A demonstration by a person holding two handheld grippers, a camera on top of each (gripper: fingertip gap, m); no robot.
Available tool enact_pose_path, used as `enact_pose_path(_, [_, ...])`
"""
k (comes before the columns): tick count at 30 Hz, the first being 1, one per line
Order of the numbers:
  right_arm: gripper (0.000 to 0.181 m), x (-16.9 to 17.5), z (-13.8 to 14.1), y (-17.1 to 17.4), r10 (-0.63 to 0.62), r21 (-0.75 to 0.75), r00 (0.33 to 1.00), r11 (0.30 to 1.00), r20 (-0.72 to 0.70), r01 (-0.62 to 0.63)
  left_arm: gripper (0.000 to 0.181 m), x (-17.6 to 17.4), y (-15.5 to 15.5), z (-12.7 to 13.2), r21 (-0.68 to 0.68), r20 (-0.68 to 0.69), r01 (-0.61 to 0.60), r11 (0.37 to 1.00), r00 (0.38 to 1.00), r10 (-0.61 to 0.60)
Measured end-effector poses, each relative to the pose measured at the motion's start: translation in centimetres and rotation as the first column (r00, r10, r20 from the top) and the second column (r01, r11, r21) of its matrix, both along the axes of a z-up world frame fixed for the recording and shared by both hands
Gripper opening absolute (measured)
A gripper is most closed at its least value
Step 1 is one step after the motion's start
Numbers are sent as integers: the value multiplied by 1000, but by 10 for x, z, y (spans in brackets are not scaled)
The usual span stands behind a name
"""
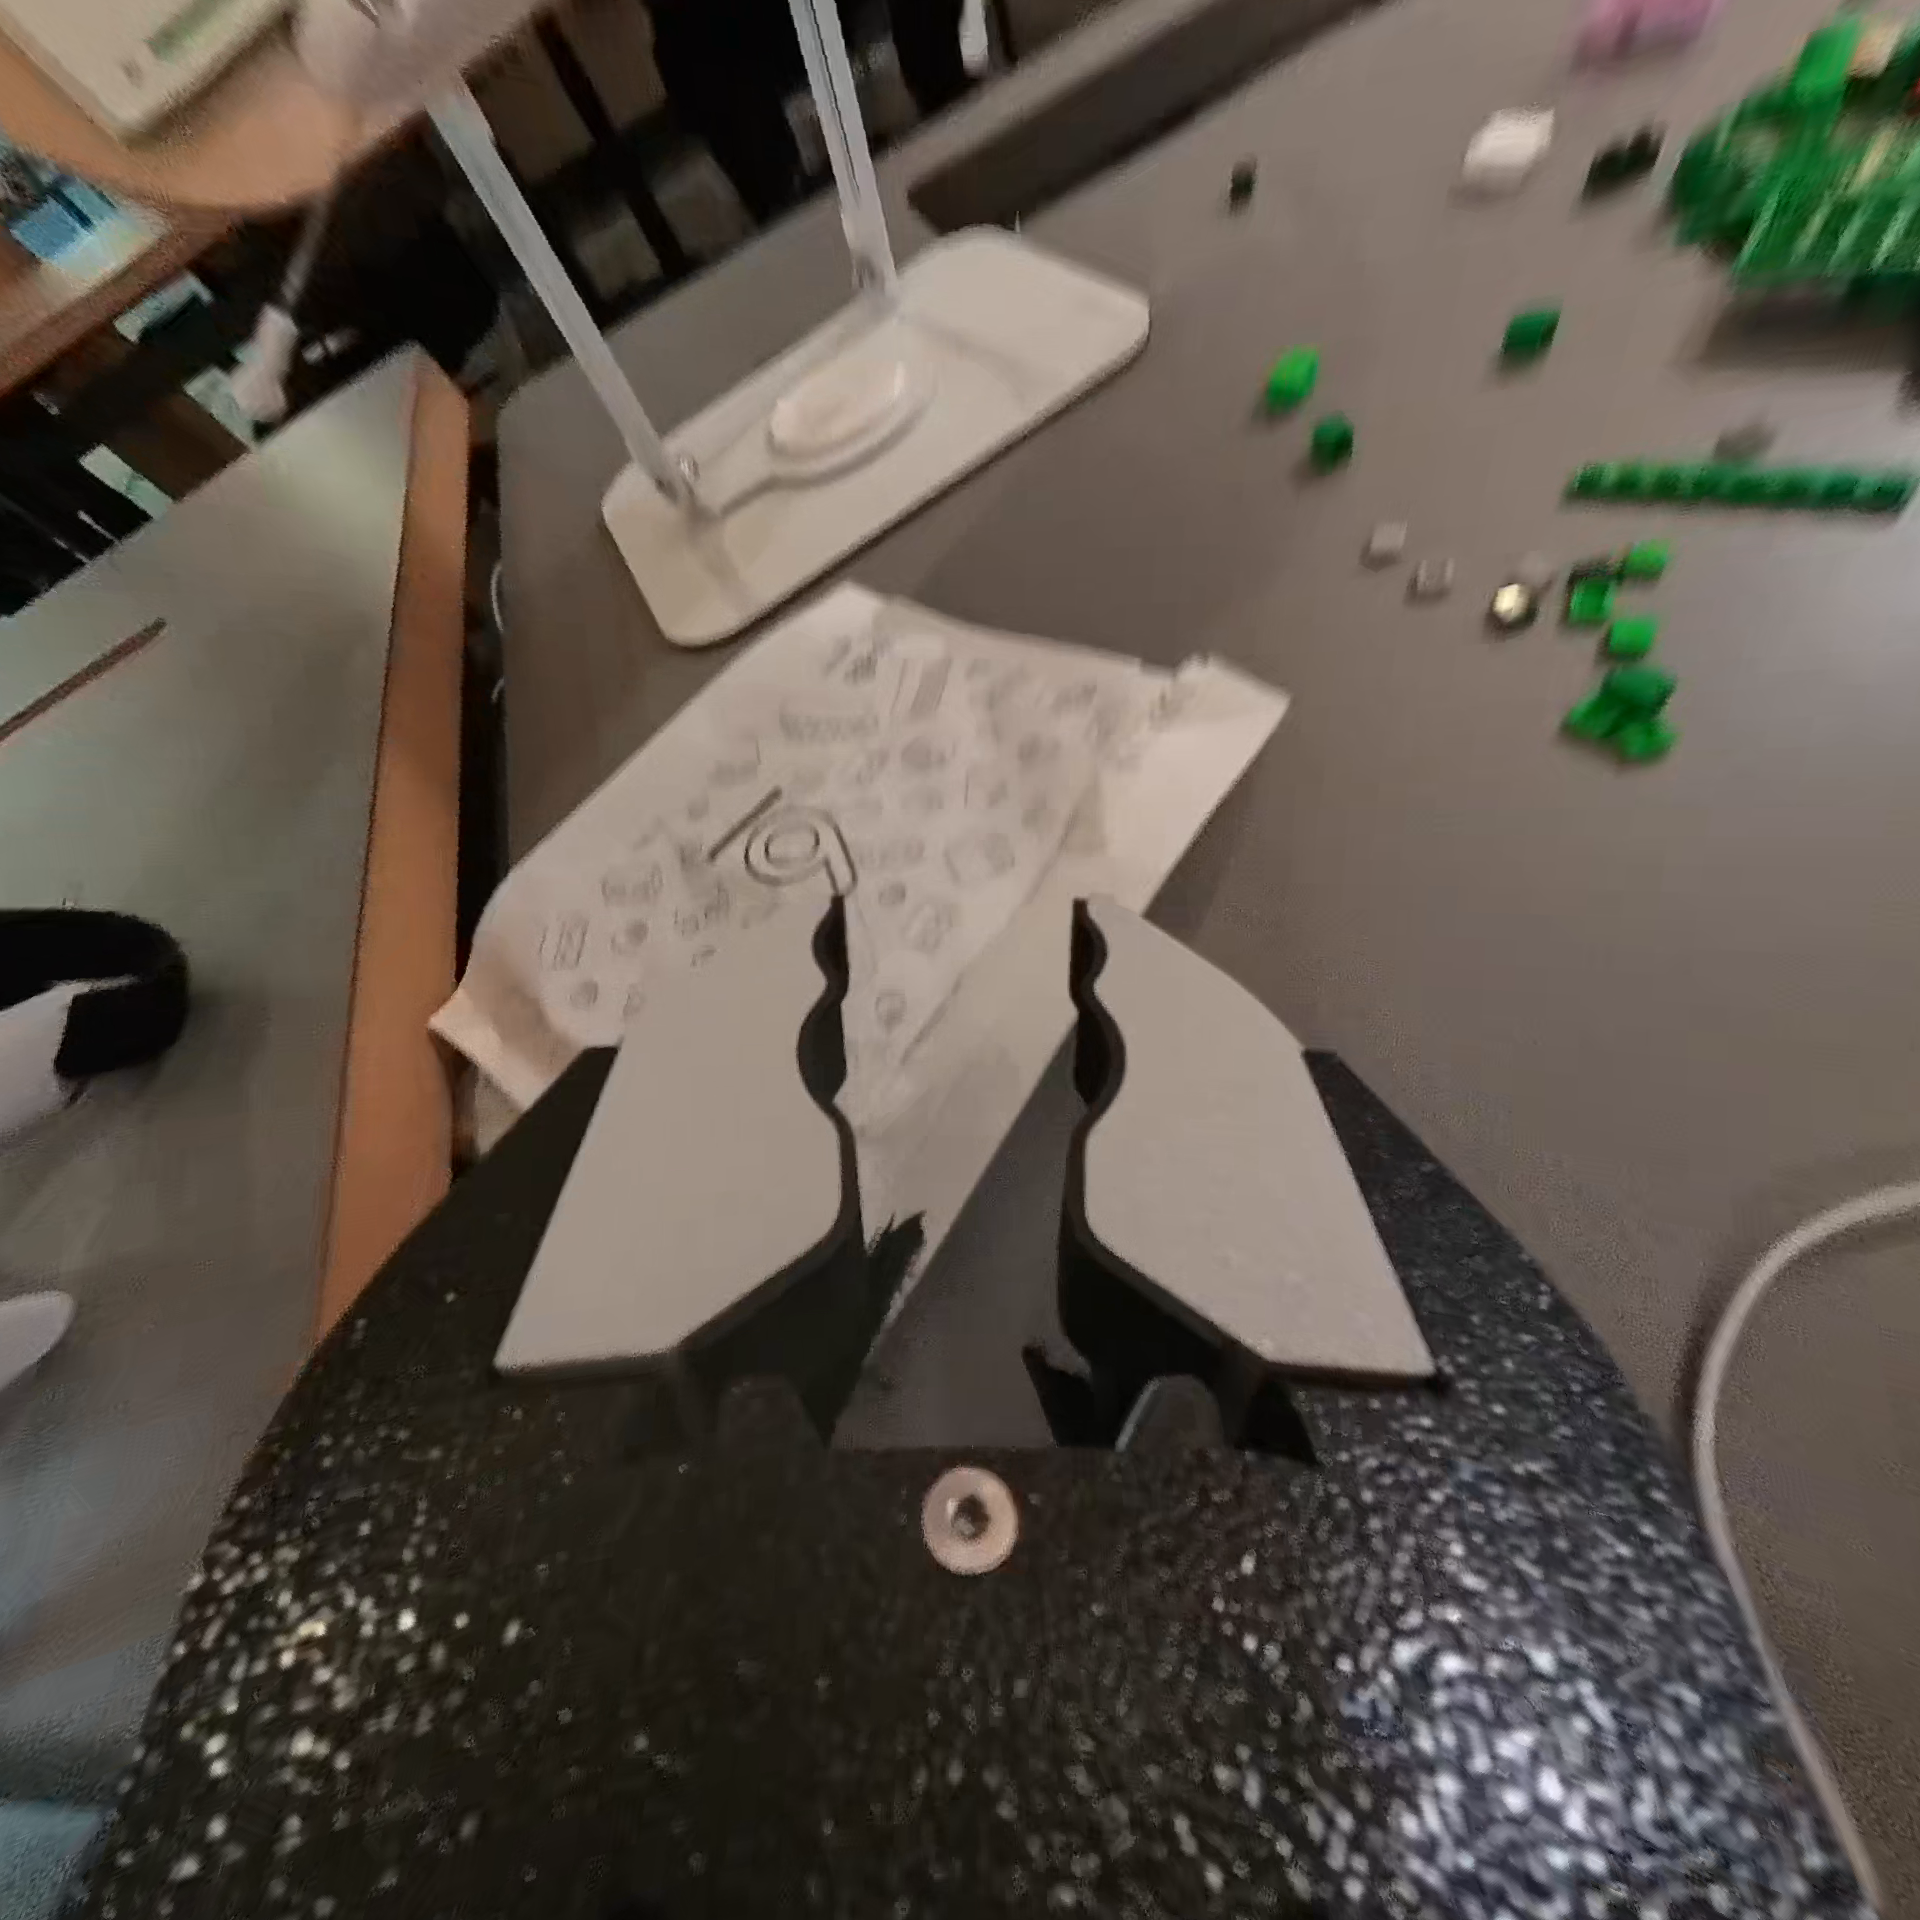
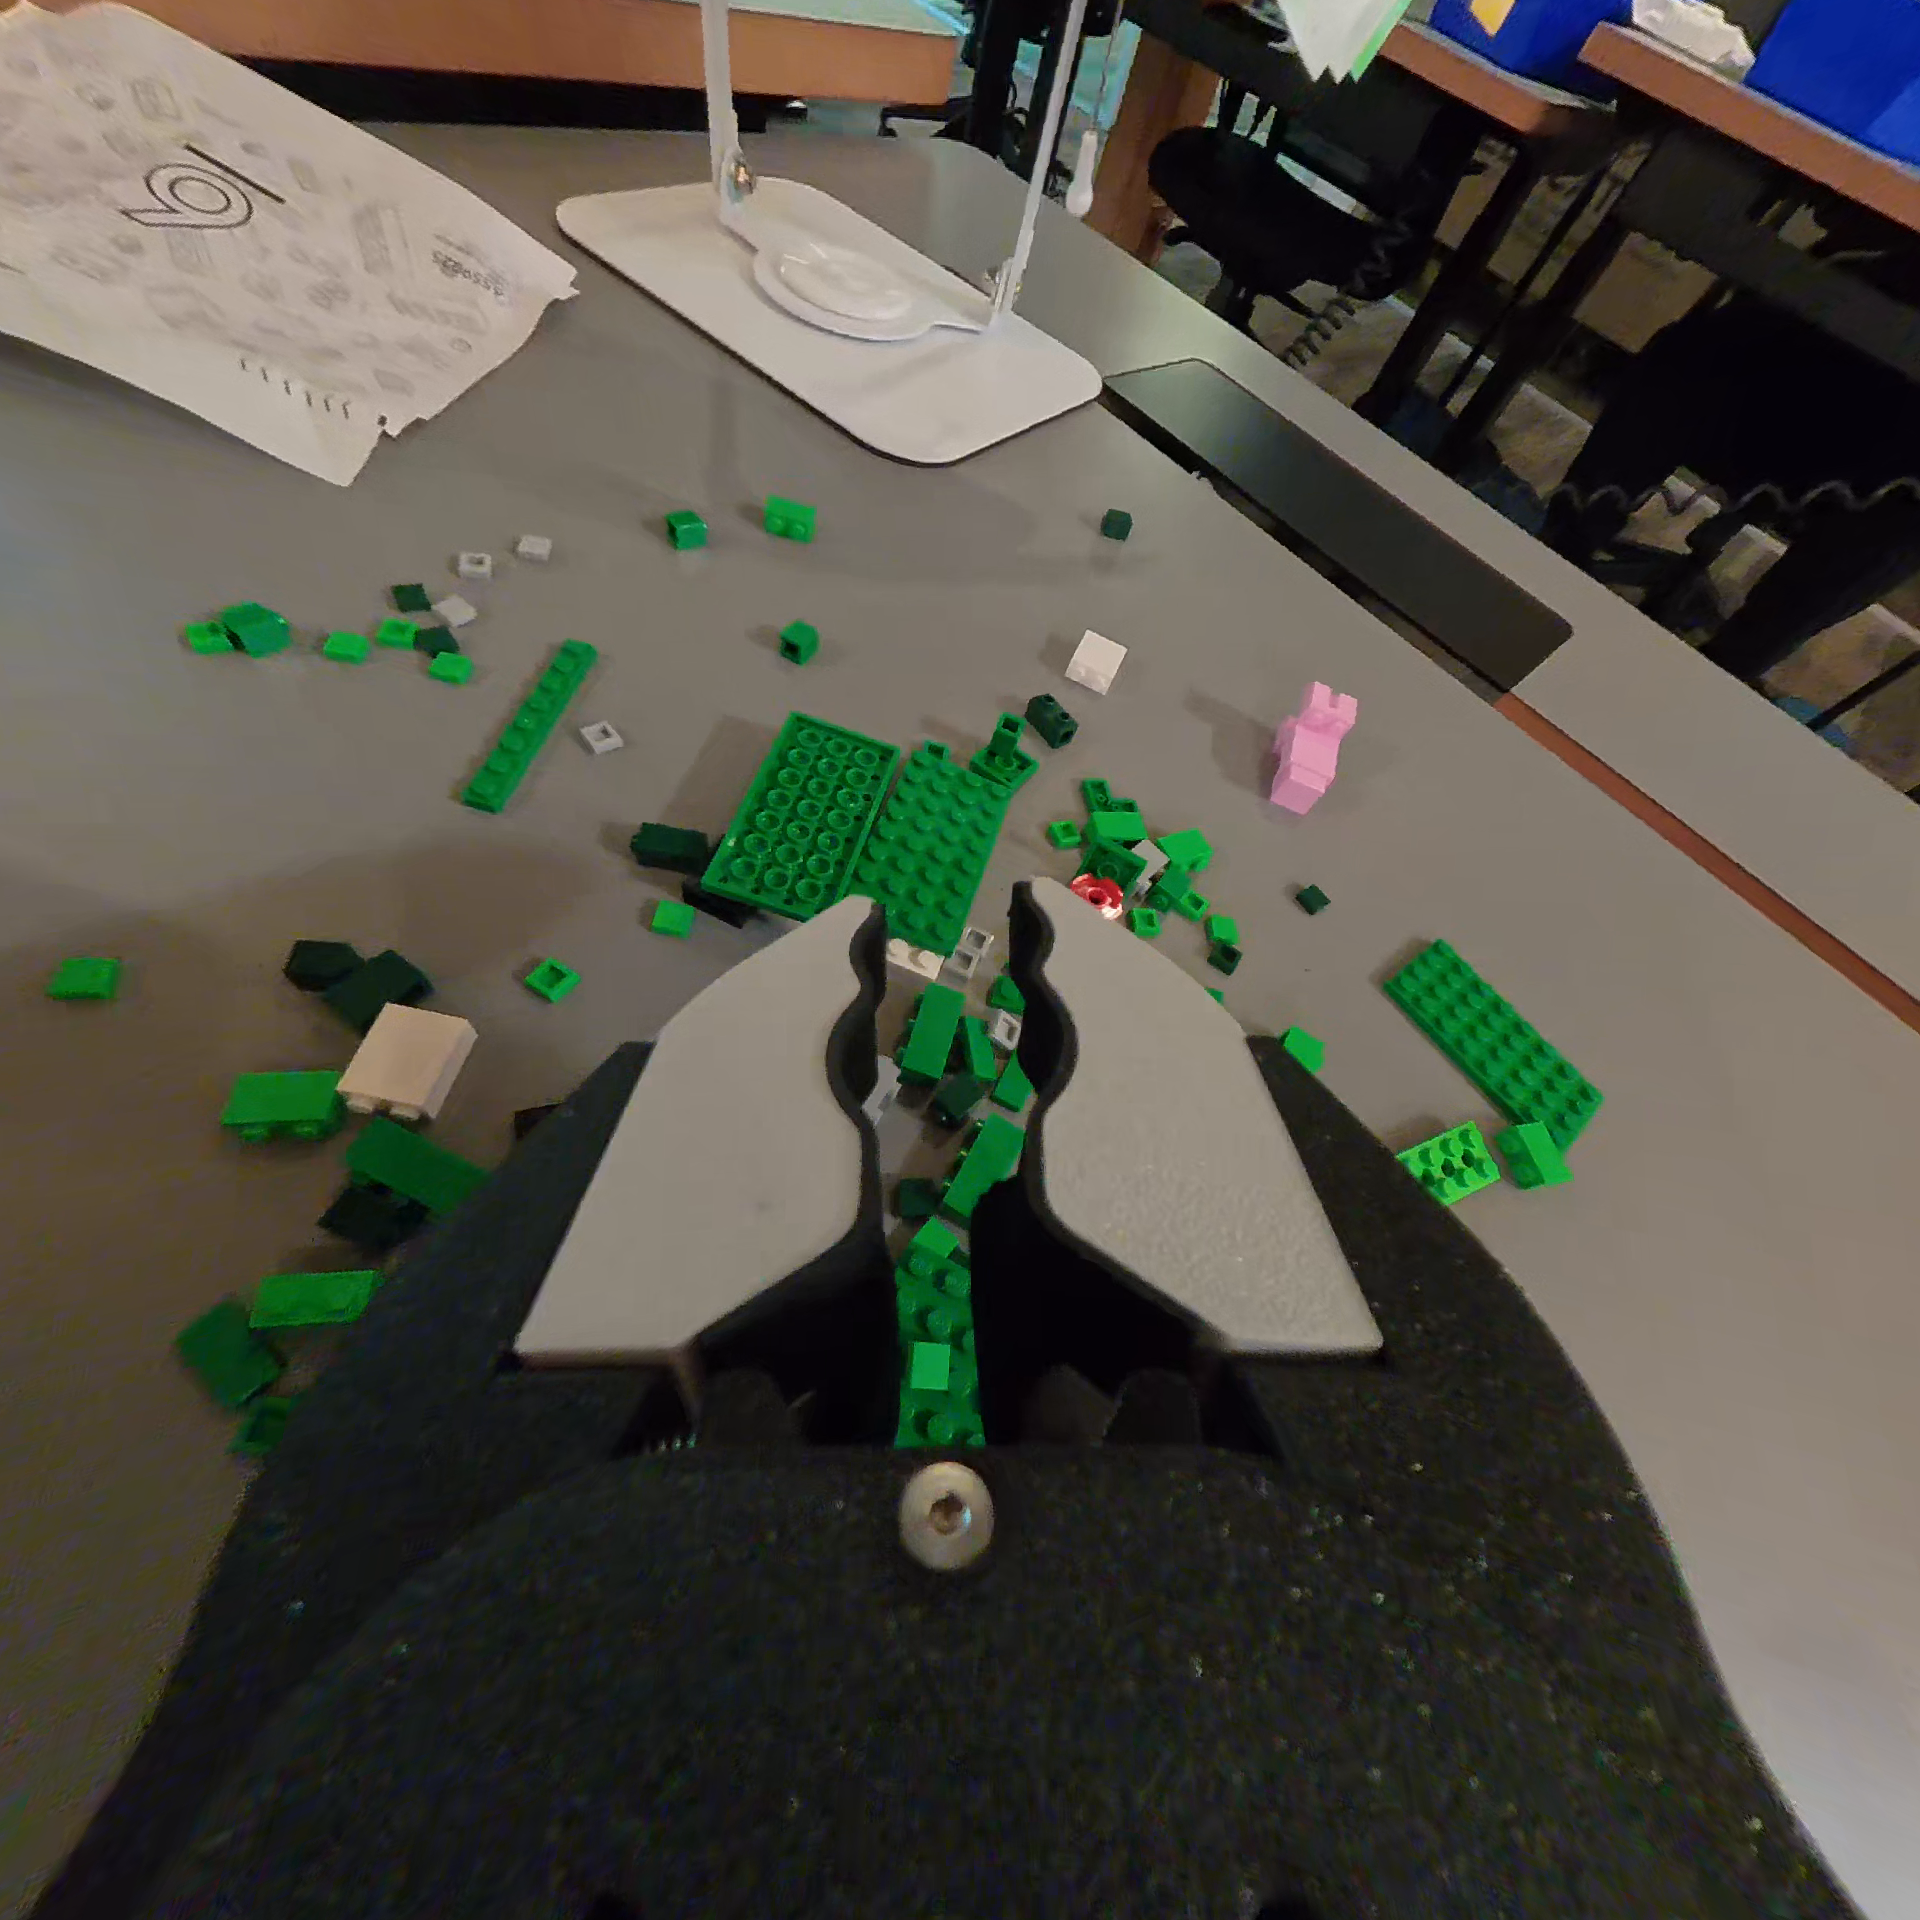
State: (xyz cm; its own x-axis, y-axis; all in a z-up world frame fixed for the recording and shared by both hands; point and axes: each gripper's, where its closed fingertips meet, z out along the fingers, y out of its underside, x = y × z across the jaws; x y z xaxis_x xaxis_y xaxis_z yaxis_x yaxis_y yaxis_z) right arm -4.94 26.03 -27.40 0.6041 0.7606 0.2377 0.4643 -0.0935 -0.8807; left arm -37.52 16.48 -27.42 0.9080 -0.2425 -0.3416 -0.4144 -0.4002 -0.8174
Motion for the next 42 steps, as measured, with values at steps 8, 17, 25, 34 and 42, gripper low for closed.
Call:
enact_pose_path(8, [20,-2,1,-1,5,2,1000,1000,-10,-5,41,-25,-31,-45,-279,-390,-38,959,917,-78])
enact_pose_path(17, [18,-3,9,-3,10,27,999,1000,-33,-10,26,-31,-24,-48,-303,-473,-87,949,878,-70])
enact_pose_path(25, [19,-8,23,-10,51,1,985,999,-165,-52,37,48,-12,-35,-216,-49,129,968,989,-143])
enact_pose_path(34, [11,-17,16,-22,143,-100,969,981,-201,-166,32,137,-2,-46,-295,306,442,847,884,-354])
enact_pose_path(42, [0,-23,5,-31,210,-126,967,965,-142,-228,27,146,11,-58,-336,310,430,838,891,-333])
